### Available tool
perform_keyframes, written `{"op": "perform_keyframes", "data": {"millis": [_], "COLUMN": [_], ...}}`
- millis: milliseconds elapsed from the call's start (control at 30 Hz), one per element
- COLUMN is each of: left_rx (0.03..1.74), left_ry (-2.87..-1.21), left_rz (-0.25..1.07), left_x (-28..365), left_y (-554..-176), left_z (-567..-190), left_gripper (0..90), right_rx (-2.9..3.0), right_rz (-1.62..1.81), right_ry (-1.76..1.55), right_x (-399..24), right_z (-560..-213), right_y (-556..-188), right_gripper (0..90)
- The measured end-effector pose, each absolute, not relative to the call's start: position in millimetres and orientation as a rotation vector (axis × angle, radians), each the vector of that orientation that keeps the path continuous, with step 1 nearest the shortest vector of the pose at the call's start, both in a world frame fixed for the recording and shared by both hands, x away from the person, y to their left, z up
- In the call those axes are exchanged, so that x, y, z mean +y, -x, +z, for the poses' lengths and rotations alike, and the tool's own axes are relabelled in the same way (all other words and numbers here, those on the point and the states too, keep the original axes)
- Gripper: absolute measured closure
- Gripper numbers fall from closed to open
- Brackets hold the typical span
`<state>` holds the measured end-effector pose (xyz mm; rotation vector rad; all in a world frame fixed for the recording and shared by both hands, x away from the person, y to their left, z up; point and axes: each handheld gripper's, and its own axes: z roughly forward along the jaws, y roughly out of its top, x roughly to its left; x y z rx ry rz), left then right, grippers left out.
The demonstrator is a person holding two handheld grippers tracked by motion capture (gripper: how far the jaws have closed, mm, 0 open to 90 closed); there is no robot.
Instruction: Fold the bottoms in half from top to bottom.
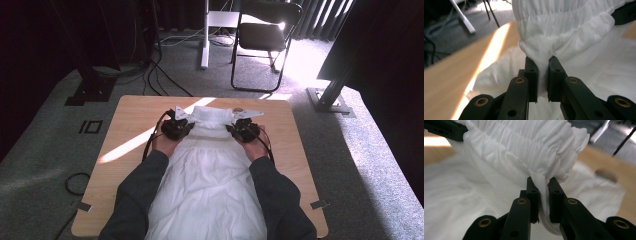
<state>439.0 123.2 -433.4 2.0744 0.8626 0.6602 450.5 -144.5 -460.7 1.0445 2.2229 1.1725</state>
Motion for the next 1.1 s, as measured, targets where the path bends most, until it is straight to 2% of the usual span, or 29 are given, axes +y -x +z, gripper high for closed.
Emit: {"op": "perform_keyframes", "data": {"millis": [67, 200, 300, 367, 400, 433, 667, 733, 867, 1100], "left_rx": [0.813, 0.731, 0.696, 0.684, 0.677, 0.675, 0.72, 0.728, 0.716, 0.723], "left_ry": [-2.019, -1.981, -2.008, -2.051, -2.075, -2.102, -2.246, -2.316, -2.41, -2.422], "left_rz": [0.685, 0.704, 0.693, 0.661, 0.64, 0.617, 0.412, 0.389, 0.439, 0.502], "left_x": [126, 129, 130, 129, 128, 127, 120, 117, 113, 117], "left_y": [-422, -388, -363, -349, -343, -336, -305, -302, -307, -339], "left_z": [-409, -382, -388, -403, -412, -422, -494, -513, -538, -538], "left_gripper": [82.0, 81.8, 81.6, 81.5, 81.2, 81.2, 80.4, 80.4, 80.5, 80.5], "right_rx": [2.151, 2.12, 2.143, 2.176, 2.22, 2.22, 2.379, 2.446, 2.49, 2.482], "right_rz": [1.224, 1.268, 1.272, 1.241, 1.209, 1.209, 1.156, 1.116, 1.08, 1.02], "right_ry": [-0.94, -0.869, -0.823, -0.799, -0.798, -0.798, -0.896, -0.947, -0.994, -1.035], "right_x": [-150, -156, -159, -160, -162, -162, -170, -169, -165, -149], "right_z": [-420, -396, -394, -404, -422, -422, -494, -520, -537, -546], "right_y": [-429, -408, -384, -369, -355, -355, -319, -312, -312, -334], "right_gripper": [82.4, 82.4, 82.3, 82.3, 82.3, 82.3, 82.2, 82.1, 81.9, 81.6]}}
